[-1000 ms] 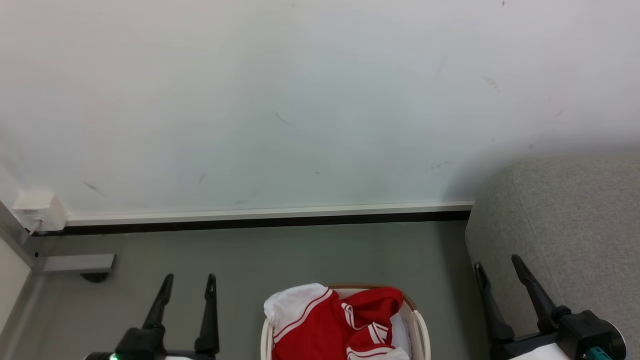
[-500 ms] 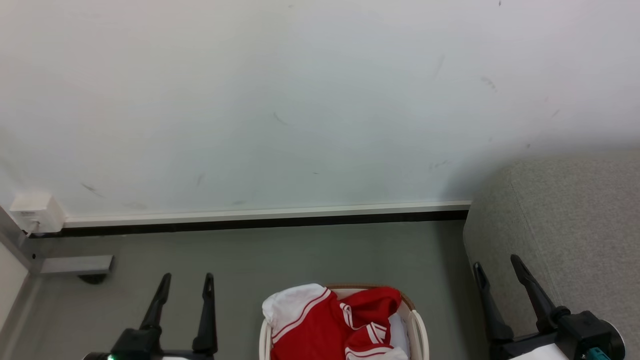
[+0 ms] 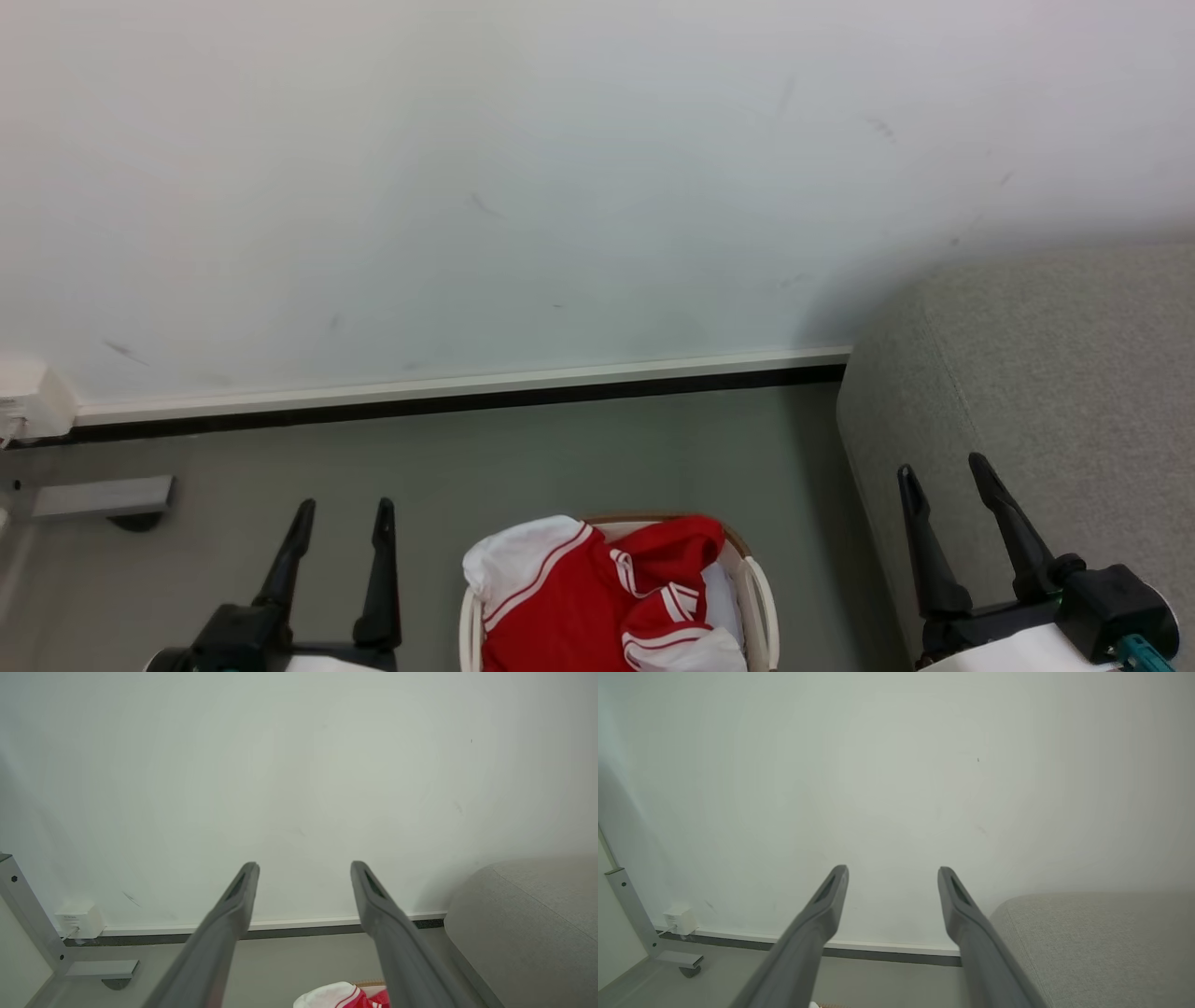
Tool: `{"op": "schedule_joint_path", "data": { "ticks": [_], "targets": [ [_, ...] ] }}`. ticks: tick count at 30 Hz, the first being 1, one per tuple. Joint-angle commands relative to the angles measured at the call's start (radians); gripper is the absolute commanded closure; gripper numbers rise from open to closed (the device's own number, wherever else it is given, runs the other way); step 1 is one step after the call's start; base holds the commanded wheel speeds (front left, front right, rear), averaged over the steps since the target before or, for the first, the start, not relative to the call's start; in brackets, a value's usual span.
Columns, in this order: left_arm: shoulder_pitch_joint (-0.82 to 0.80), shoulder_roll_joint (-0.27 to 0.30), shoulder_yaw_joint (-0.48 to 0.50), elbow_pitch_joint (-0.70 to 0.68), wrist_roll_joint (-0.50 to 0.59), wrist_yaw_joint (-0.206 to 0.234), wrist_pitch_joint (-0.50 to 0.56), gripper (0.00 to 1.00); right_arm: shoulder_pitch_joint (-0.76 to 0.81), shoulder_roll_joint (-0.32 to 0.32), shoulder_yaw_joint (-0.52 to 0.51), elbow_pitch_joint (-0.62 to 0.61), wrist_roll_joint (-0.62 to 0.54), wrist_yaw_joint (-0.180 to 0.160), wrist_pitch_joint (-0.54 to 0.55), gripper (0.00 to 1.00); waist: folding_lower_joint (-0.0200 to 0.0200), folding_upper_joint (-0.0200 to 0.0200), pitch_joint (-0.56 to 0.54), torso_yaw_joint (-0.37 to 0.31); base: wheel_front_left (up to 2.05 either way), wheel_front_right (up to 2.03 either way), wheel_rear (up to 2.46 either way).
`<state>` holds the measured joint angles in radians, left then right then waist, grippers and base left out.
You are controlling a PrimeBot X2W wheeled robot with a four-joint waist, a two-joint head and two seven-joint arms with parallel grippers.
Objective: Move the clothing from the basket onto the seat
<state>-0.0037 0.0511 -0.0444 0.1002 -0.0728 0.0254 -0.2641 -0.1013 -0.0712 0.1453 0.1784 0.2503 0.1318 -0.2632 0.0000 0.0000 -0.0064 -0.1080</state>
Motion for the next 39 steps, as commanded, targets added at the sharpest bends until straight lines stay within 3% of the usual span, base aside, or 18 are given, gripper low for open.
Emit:
{"op": "schedule_joint_path", "data": {
  "ticks": [1, 16, 26, 39],
  "targets": [
    [-0.017, 0.003, 0.007, -0.002, -0.017, -0.008, -0.001, 0.0, -0.013, -0.003, -0.01, -0.007, 0.021, -0.002, -0.001, 0.0, 0.0, 0.0, 0.027, -0.027, 0.0, 0.0, 0.0],
    [-0.204, 0.007, -0.005, 0.081, -0.011, -0.086, -0.001, 0.0, -0.126, 0.015, -0.075, -0.092, 0.071, -0.002, -0.001, 0.0, 0.0, 0.0, 0.282, -0.162, 0.0, 0.0, 0.0],
    [-0.395, 0.065, -0.069, 0.391, 0.015, -0.137, 0.011, 0.0, -0.194, 0.021, -0.124, -0.154, 0.096, -0.002, -0.001, 0.0, 0.0, 0.0, 0.446, -0.24, 0.0, 0.0, 0.0],
    [-0.634, 0.158, -0.236, 0.743, -0.009, -0.156, 0.199, 0.0, -0.24, 0.021, -0.135, -0.193, 0.193, -0.002, -0.001, 0.0, 0.0, 0.0, 0.625, -0.347, 0.0, 0.0, 0.0]
  ]
}}
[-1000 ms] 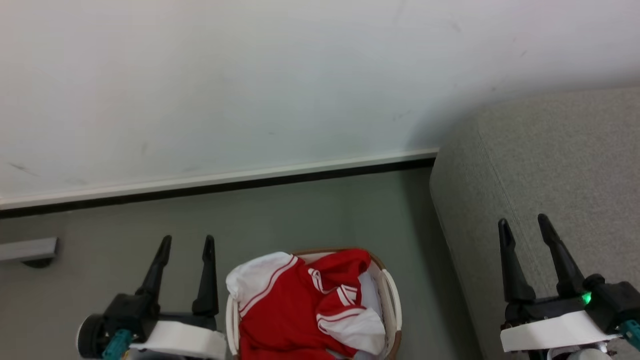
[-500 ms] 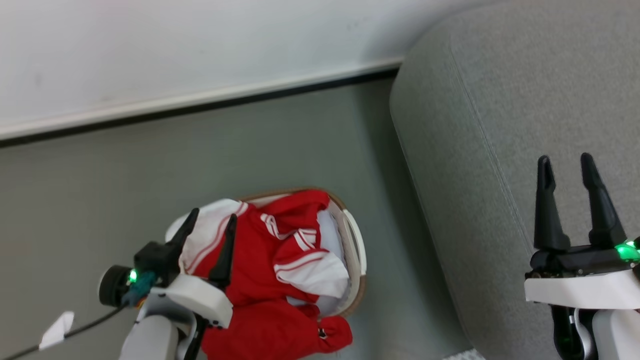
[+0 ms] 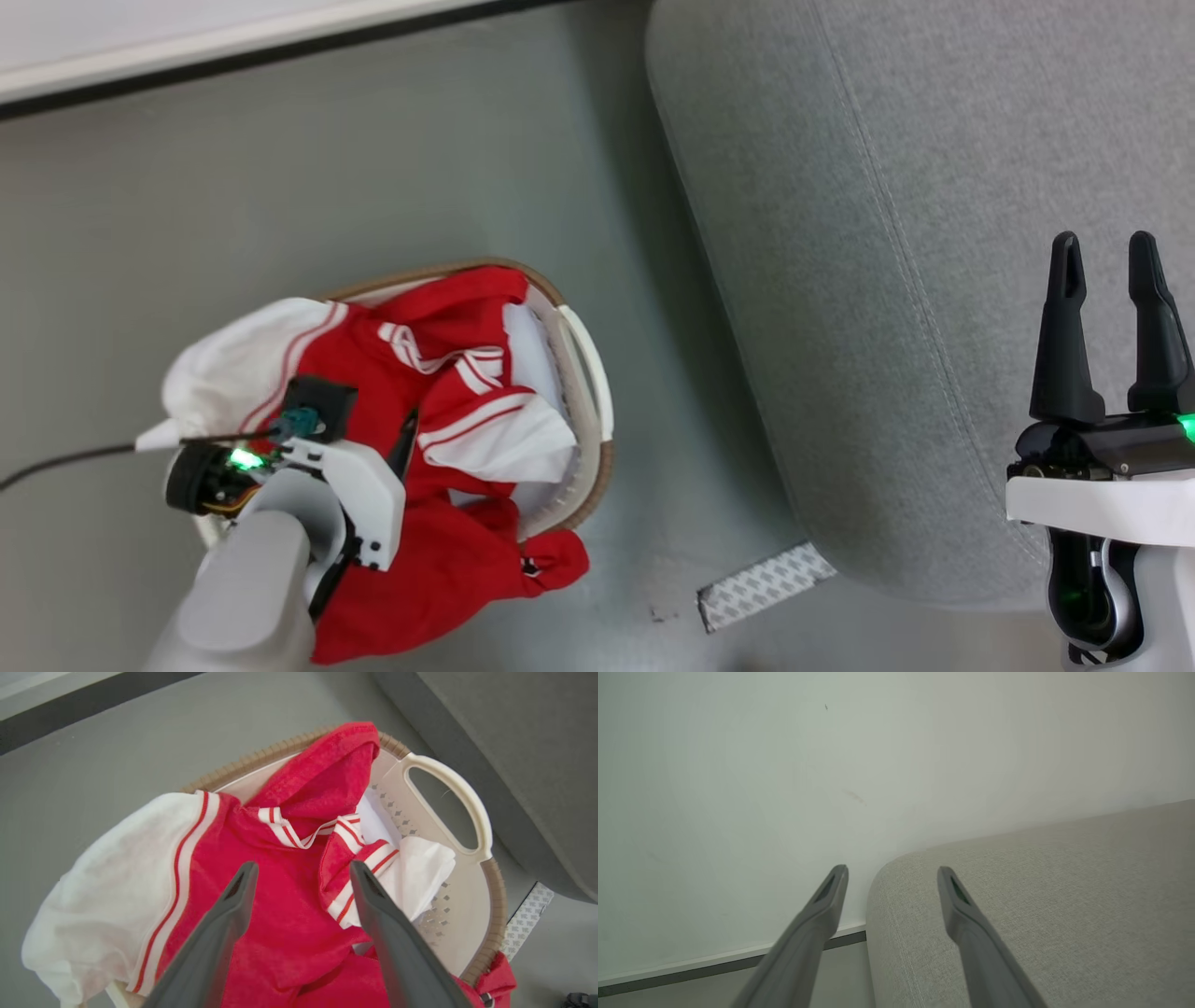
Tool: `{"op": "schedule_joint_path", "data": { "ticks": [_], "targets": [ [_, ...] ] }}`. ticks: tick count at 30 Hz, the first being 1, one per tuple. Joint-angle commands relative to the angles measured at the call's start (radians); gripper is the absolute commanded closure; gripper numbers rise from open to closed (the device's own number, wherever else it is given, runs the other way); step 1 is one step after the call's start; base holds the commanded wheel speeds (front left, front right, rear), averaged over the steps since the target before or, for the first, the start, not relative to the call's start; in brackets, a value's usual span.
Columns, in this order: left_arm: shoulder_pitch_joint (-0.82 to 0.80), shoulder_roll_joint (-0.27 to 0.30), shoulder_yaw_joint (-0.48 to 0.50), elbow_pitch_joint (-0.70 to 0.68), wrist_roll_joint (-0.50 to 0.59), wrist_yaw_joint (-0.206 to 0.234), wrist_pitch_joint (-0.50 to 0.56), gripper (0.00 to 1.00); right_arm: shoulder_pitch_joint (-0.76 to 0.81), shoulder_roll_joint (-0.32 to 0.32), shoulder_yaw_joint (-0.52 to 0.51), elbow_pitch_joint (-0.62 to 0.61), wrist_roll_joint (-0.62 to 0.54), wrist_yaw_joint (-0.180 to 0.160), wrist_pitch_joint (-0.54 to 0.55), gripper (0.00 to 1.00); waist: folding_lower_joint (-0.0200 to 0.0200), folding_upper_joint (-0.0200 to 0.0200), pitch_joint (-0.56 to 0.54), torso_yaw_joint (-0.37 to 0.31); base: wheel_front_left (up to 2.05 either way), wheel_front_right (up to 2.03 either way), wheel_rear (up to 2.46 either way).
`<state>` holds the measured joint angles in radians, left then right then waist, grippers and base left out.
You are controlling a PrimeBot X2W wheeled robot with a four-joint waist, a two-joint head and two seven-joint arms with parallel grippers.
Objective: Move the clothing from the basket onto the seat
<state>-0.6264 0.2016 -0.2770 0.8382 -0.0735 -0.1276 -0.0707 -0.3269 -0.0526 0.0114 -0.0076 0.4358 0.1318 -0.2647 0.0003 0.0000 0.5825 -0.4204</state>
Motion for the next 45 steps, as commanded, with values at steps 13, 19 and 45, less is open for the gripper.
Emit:
{"op": "schedule_joint_path", "data": {
  "ticks": [13, 19, 45],
  "targets": [
    [-0.18, 0.077, -0.177, 0.169, -0.201, -0.003, 0.209, 0.0, -0.037, 0.003, 0.007, -0.025, 0.093, -0.002, 0.001, 0.0, -0.0003, 0.0, 0.171, -0.098, 0.0, 0.0, 0.0],
    [-0.229, 0.093, -0.267, 0.196, -0.271, -0.003, 0.275, 0.0, -0.042, 0.003, 0.023, -0.033, 0.104, -0.002, 0.001, 0.0, -0.0003, 0.0, 0.209, -0.09, 0.06, 0.06, 0.06],
    [-0.15, 0.019, -0.459, 0.201, -0.505, -0.003, 0.03, 1.0, -0.03, 0.002, 0.035, 0.027, -0.009, -0.002, 0.001, 0.0, -0.0003, 0.0, -0.067, -0.012, 0.0, 0.0, 0.0]
  ]
}}
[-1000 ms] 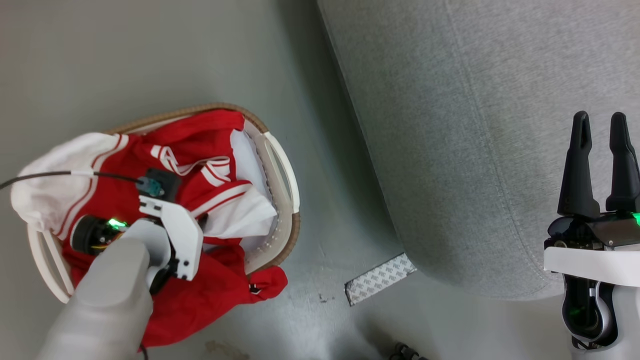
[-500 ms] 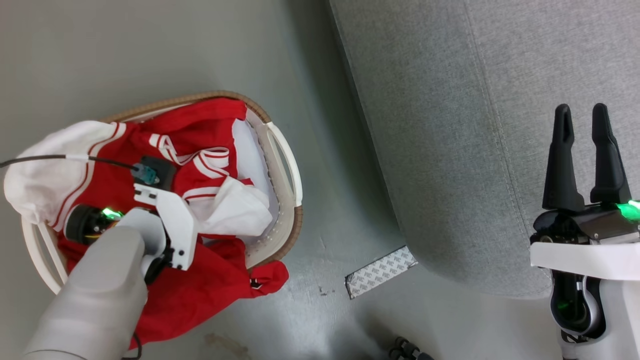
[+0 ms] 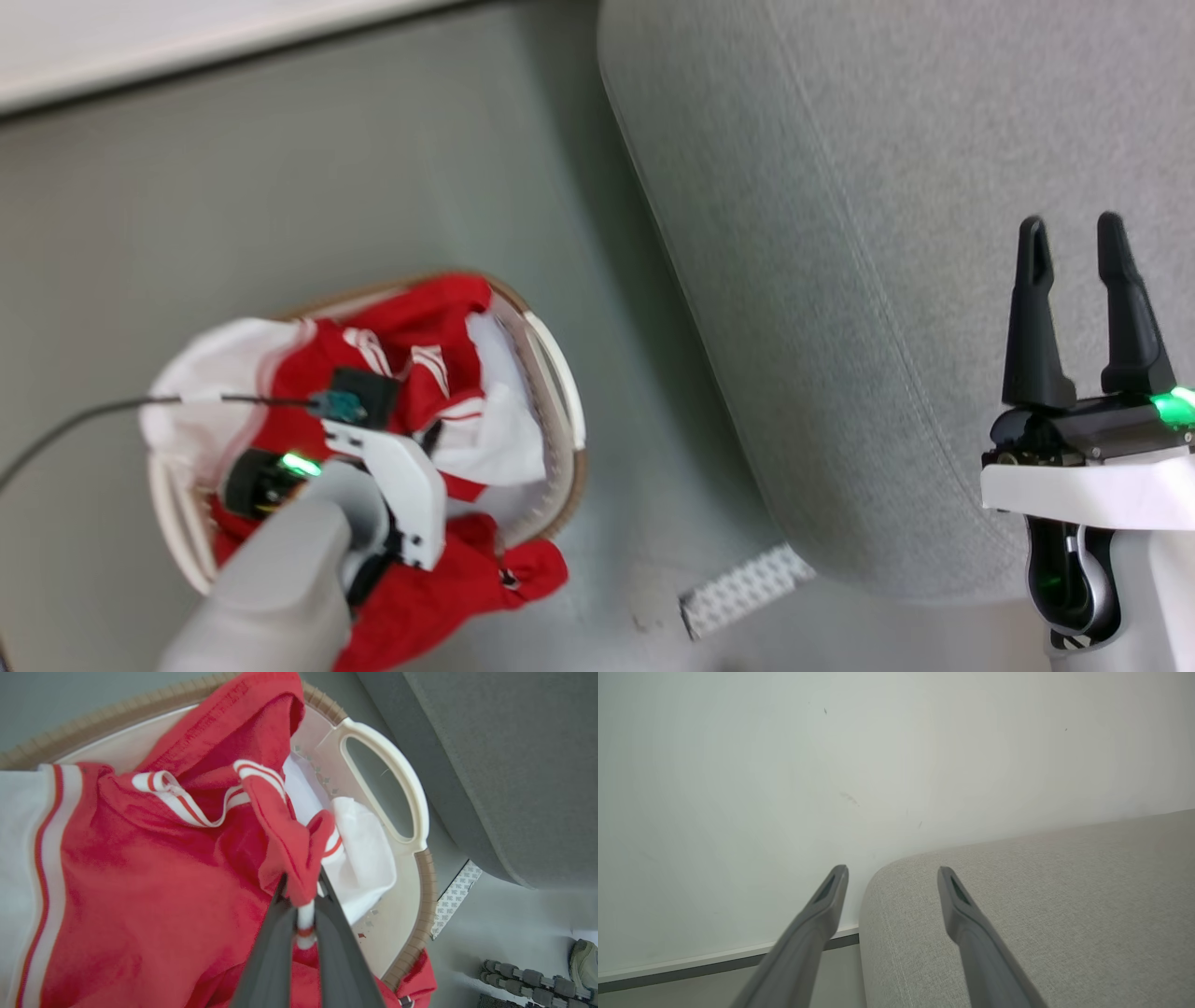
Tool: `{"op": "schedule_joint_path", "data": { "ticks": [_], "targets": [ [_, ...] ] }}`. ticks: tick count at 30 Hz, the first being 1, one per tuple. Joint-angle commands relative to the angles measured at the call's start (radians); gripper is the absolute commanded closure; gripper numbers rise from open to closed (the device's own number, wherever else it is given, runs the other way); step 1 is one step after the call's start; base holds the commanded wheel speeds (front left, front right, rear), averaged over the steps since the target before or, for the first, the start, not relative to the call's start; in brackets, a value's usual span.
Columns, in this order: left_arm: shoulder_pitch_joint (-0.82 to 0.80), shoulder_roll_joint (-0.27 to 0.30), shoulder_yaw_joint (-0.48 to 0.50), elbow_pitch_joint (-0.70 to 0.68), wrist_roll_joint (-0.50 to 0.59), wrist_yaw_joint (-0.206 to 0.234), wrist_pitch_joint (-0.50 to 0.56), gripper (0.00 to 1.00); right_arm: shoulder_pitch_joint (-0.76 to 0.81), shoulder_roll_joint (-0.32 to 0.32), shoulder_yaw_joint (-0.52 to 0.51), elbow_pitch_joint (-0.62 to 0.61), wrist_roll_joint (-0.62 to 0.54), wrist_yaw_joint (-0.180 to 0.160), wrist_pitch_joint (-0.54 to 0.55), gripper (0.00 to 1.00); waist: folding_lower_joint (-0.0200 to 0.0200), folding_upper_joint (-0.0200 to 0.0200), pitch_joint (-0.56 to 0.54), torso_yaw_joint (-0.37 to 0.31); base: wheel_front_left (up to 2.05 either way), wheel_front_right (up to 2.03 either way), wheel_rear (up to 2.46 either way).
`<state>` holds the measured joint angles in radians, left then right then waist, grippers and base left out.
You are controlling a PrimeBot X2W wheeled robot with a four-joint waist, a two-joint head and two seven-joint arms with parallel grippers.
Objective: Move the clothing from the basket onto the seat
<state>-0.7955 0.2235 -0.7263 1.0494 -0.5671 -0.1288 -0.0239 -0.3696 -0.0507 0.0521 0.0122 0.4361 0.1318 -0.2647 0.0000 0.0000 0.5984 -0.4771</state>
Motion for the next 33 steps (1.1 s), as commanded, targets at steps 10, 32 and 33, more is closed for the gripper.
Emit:
{"op": "schedule_joint_path", "data": {
  "ticks": [10, 32, 33],
  "targets": [
    [0.109, -0.03, -0.092, -0.108, -0.118, -0.002, -0.167, 1.0, 0.075, -0.001, -0.014, 0.041, -0.094, -0.002, 0.001, 0.0, 0.0, 0.0, -0.304, 0.142, 0.0, 0.0, 0.0],
    [0.145, 0.051, -0.047, -0.611, -0.068, 0.095, -0.238, 1.0, 0.214, -0.024, 0.041, 0.107, -0.105, -0.002, 0.001, 0.0, 0.0, 0.0, -0.579, 0.294, 0.0, 0.0, 0.0],
    [0.139, 0.058, -0.043, -0.645, -0.065, 0.104, -0.234, 1.0, 0.219, -0.023, 0.044, 0.107, -0.103, -0.002, 0.001, 0.0, 0.0, 0.0, -0.581, 0.296, 0.0, 0.0, 0.0]
  ]
}}
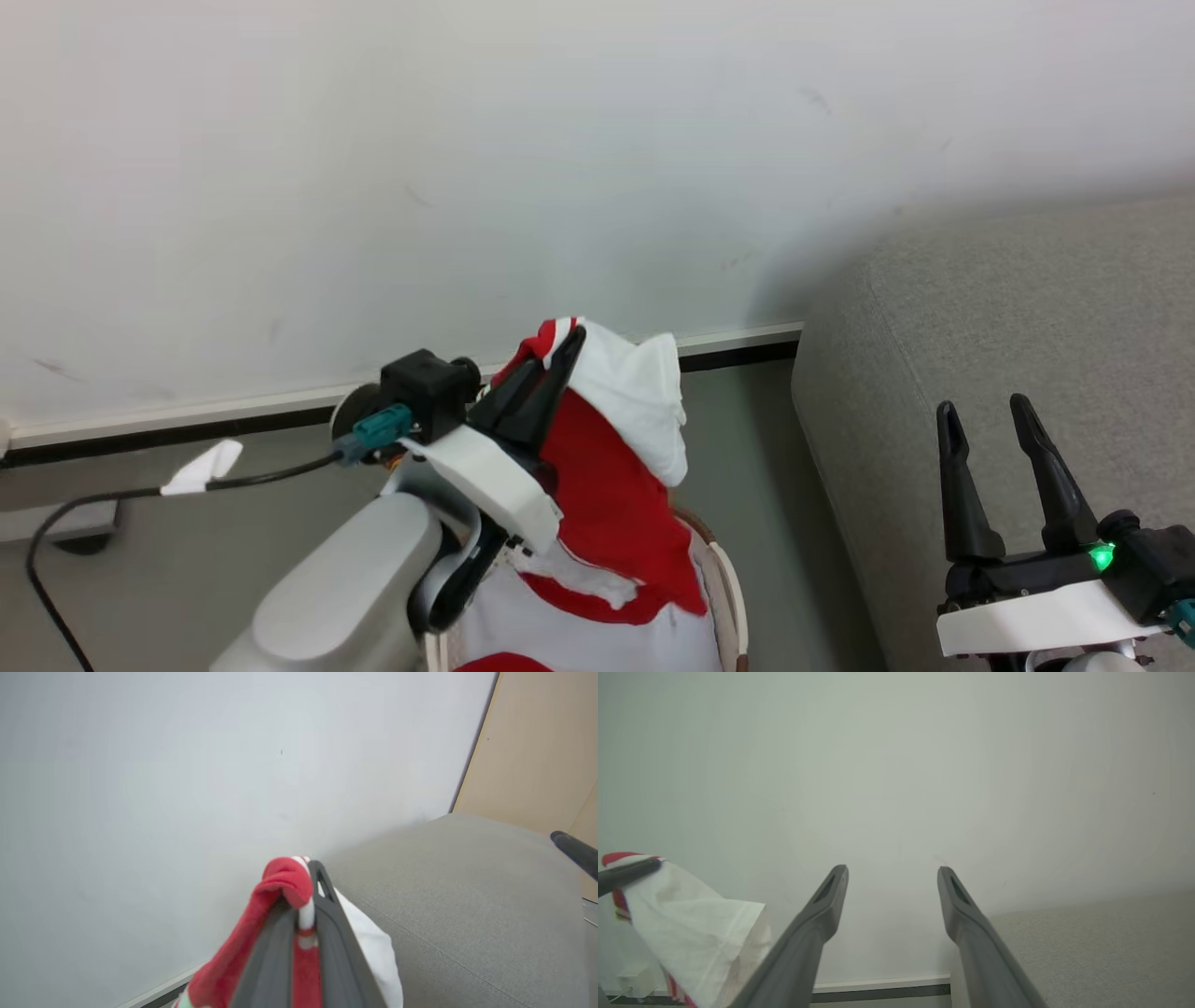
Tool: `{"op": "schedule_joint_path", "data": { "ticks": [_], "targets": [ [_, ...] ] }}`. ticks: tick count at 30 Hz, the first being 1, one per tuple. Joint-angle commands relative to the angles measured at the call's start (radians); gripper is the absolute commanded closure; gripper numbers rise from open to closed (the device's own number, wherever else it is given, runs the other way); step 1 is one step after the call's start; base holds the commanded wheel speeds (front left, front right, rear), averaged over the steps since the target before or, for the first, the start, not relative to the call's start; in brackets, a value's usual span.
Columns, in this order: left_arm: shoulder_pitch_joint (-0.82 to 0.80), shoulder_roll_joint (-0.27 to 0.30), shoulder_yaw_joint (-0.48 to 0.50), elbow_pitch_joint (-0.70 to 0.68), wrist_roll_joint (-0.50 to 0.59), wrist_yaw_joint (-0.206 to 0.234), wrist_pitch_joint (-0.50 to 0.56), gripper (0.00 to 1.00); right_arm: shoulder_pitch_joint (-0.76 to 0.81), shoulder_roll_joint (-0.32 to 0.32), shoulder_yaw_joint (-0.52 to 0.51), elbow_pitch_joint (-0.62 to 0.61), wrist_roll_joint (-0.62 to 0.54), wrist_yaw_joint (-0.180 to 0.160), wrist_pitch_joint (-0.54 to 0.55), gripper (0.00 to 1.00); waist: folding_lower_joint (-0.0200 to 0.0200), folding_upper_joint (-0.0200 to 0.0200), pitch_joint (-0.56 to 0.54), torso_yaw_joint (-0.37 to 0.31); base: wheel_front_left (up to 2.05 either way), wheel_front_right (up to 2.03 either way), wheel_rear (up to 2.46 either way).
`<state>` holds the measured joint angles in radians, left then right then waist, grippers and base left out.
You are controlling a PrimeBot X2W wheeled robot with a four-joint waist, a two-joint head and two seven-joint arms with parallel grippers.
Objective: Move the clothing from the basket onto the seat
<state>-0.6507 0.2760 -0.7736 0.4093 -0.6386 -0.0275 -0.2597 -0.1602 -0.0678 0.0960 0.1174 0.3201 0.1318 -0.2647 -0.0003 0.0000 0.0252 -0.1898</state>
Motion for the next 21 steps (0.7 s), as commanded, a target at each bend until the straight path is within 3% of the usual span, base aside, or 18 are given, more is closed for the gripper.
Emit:
{"op": "schedule_joint_path", "data": {
  "ticks": [1, 11, 21],
  "targets": [
    [-0.013, 0.013, 0.008, -0.041, 0.01, 0.011, 0.006, 1.0, 0.016, -0.005, 0.003, 0.001, 0.013, -0.002, 0.001, 0.0, 0.0003, 0.0, -0.01, 0.011, 0.0, 0.0, 0.0],
    [-0.058, 0.068, 0.037, -0.313, 0.033, 0.089, 0.083, 1.0, 0.033, -0.003, 0.031, 0.003, 0.02, -0.002, 0.001, 0.0, 0.0003, 0.0, -0.012, 0.02, 0.0, 0.0, 0.0],
    [-0.047, 0.078, 0.035, -0.374, 0.029, 0.118, 0.116, 1.0, 0.009, -0.029, 0.122, 0.015, 0.041, -0.002, 0.001, 0.0, 0.0003, 0.0, -0.014, 0.026, 0.0, 0.0, 0.0]
  ]
}}
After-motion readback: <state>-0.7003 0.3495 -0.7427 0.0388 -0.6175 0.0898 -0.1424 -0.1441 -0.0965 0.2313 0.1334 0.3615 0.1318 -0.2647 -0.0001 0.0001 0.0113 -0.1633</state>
